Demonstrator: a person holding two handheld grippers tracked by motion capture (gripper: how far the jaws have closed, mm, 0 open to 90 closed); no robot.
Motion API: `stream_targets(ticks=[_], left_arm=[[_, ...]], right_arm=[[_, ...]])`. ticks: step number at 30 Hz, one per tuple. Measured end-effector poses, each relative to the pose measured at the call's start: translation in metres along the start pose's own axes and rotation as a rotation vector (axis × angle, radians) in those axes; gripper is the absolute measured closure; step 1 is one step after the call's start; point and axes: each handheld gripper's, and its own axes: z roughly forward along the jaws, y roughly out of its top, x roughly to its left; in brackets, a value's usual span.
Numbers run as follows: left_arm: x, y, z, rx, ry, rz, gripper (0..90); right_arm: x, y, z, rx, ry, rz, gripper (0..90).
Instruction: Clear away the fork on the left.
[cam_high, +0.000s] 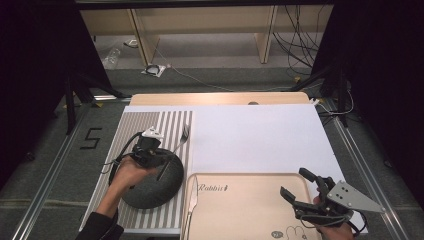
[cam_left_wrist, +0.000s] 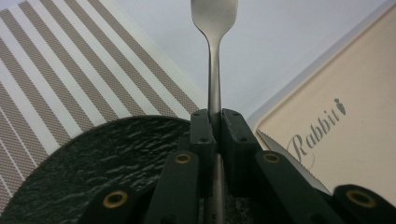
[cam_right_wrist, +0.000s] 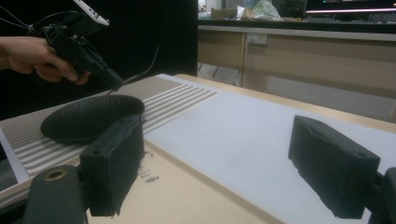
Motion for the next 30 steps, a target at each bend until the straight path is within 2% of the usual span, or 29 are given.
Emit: stream_targets(ticks=[15,30], left_arm=[[-0.019,-0.011,0.0,0.021,-0.071,-0.005,83.2],[-0.052,-0.023,0.002,0.049,-0.148,0.0,83.2]], right_arm=[[0.001,0.0,0.0,0.001,0.001,0.0,19.3],[0.001,0.0,0.0,0.001,0.001,-0.004,19.3]])
